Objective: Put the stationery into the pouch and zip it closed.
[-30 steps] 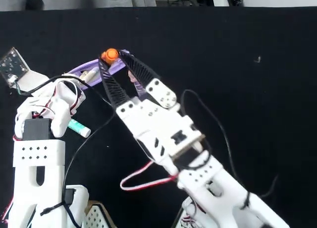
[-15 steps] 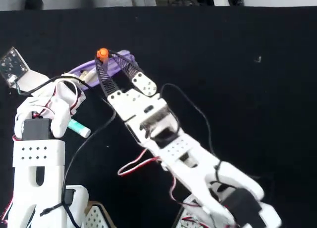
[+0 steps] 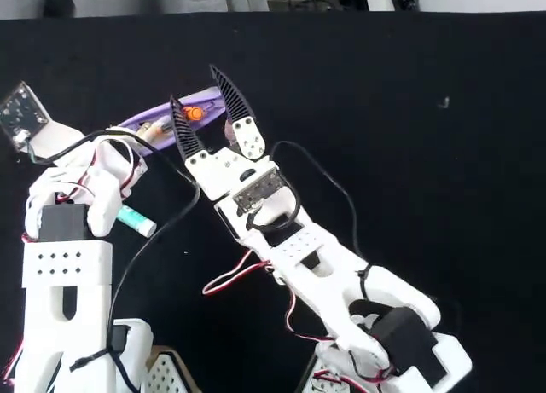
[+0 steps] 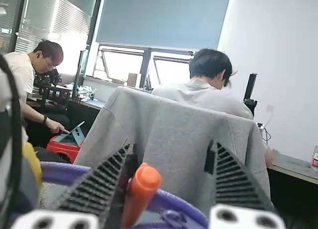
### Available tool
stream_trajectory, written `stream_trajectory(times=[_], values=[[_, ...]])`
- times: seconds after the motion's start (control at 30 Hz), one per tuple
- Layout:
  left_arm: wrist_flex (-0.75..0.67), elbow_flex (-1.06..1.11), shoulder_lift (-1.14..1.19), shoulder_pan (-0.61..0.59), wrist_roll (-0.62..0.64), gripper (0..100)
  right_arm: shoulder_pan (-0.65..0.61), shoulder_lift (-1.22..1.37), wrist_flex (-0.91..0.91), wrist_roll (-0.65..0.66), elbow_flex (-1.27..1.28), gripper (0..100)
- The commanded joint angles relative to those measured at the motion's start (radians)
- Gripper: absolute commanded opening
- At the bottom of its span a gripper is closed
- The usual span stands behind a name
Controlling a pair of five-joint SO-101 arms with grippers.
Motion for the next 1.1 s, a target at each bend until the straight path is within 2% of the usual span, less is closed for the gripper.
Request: stream_trajectory(times=[0.0,0.1,0.33,0.53,0.8,1.07], values=[[-0.018,-0.008,-0.018,-0.068,-0.003,3,-0.011,-0.119,0.018,0.009,0.002,21.9],[-0.034,-0.007,-0.018,-0.096,-0.002,3,-0.035,-0.237,0.126,0.009,0.030,21.9],[-0.081,0.033,-0.018,-0.102,0.000,3,-0.118,-0.487,0.546,0.009,0.002,21.9],[-0.077,0.027,-0.018,-0.107,0.000,3,-0.106,-0.509,0.680,0.011,-0.073,21.9],[-0.075,0.002,-0.018,-0.283,0.048,3,-0.098,-0.450,1.003,0.011,-0.271,21.8],[-0.084,-0.038,-0.015,-0.472,0.068,3,-0.064,-0.246,1.445,0.002,-0.668,21.8]])
